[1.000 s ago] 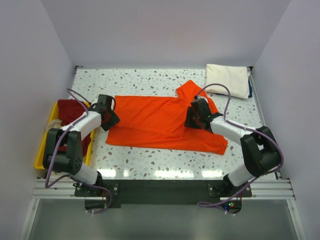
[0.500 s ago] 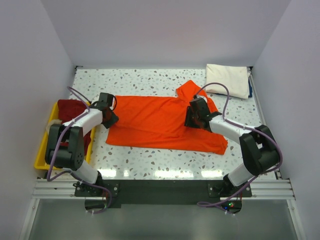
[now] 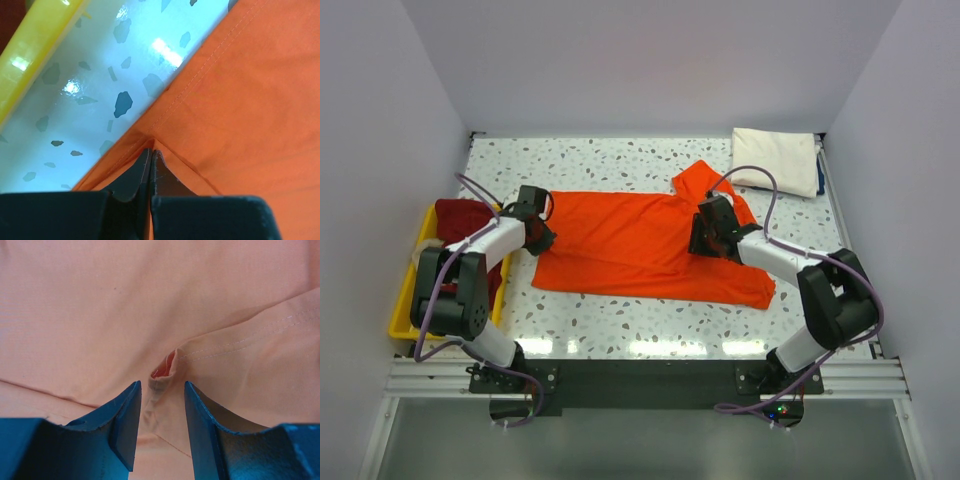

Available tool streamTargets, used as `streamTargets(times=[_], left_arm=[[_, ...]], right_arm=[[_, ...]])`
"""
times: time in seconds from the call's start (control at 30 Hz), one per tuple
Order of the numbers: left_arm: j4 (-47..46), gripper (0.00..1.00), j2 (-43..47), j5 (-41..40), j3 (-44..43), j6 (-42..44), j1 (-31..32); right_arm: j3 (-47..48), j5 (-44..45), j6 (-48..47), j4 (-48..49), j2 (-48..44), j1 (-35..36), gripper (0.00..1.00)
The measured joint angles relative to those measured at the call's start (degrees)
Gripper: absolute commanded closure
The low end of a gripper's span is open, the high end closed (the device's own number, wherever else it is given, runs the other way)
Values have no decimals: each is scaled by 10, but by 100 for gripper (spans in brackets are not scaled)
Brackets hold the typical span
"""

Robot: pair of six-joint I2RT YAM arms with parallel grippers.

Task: Fold and stack the t-shirts
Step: Fold the tshirt

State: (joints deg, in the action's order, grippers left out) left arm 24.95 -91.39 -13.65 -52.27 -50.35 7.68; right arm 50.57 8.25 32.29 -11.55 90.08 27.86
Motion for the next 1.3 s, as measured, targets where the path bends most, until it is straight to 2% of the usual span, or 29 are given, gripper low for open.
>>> streamTargets(times=[0.13,0.27,0.37,0.47,0.87,1.3], left_arm=[[0,100,4,1,0,0,0],[3,100,18,2,0,1,0],[7,100,36,2,0,2,0],[10,100,51,2,0,2,0],[31,100,92,-1,16,2,0],[44,100,112,-23,19,2,0]], right_arm=[[2,1,0,1,13,1,60],[3,5,0,1,24,3,81],[5,13,2,0,24,3,91],[11,17,2,0,23,3,94],[10,45,4,-4,-34,3,99],[8,47,7,0,-19,3,99]])
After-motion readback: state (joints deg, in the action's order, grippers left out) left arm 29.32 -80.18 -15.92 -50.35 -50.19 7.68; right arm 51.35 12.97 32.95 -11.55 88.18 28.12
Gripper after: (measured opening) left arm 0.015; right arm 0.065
